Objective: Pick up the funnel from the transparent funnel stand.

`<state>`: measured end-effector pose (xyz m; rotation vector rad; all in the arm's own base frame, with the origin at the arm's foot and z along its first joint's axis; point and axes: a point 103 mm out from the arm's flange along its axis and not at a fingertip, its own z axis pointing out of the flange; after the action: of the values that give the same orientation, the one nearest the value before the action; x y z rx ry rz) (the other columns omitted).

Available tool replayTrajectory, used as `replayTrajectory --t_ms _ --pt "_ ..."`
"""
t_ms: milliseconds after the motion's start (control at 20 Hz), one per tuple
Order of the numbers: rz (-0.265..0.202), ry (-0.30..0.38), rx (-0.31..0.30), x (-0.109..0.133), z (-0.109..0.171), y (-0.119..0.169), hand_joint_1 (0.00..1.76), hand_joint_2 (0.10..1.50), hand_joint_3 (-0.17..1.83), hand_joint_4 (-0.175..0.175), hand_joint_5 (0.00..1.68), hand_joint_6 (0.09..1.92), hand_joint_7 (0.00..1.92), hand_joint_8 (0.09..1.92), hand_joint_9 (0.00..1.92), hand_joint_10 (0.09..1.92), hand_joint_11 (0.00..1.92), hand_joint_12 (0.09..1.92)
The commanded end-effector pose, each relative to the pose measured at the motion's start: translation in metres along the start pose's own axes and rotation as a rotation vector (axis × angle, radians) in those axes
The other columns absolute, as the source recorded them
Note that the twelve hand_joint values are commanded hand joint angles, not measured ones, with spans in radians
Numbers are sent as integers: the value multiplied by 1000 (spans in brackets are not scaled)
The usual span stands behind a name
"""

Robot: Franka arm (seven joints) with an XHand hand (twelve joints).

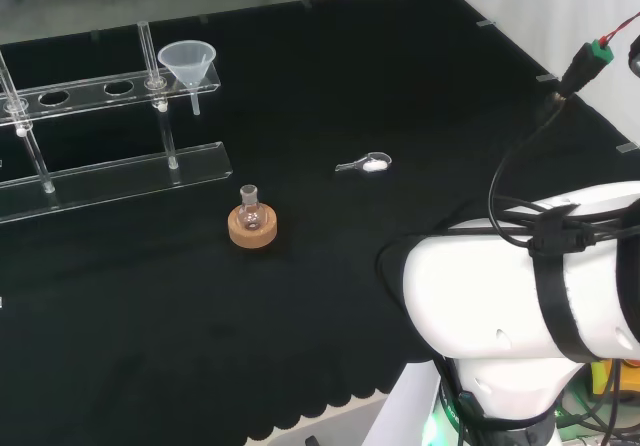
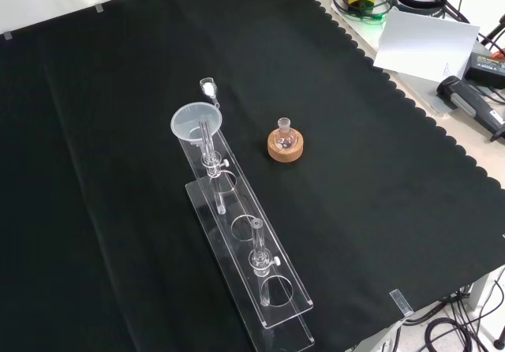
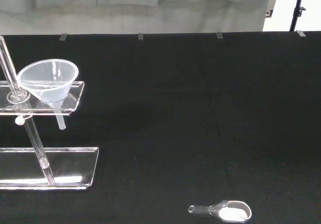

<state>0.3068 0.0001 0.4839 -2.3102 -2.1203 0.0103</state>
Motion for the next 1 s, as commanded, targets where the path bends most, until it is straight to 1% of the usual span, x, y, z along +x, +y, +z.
replayTrajectory --t_ms 50,100,200,500,700,800,900,950,1000 --pt "-8 -14 -8 0 -1 3 291 470 297 72 0 87 0 87 0 87 0 87" --pt "-12 -15 -9 0 -2 5 288 499 238 72 0 87 0 87 0 87 0 87" --pt "-22 -21 -8 1 -3 8 286 524 185 71 0 87 0 87 0 87 0 87" --pt "-51 -22 -15 4 -3 21 281 534 159 69 0 87 0 87 0 87 0 87" --pt "-70 -10 -1 6 2 36 298 562 116 50 0 87 0 87 0 87 0 87" --pt "-78 7 11 10 4 46 305 573 99 45 0 87 0 87 0 87 0 87" --pt "-64 47 24 15 5 57 312 579 93 39 0 87 0 87 0 87 0 87" --pt "-45 75 22 14 5 59 314 581 92 36 0 87 0 87 0 87 0 87" --pt "-53 81 30 15 7 66 316 583 91 30 0 87 0 87 0 87 0 87"
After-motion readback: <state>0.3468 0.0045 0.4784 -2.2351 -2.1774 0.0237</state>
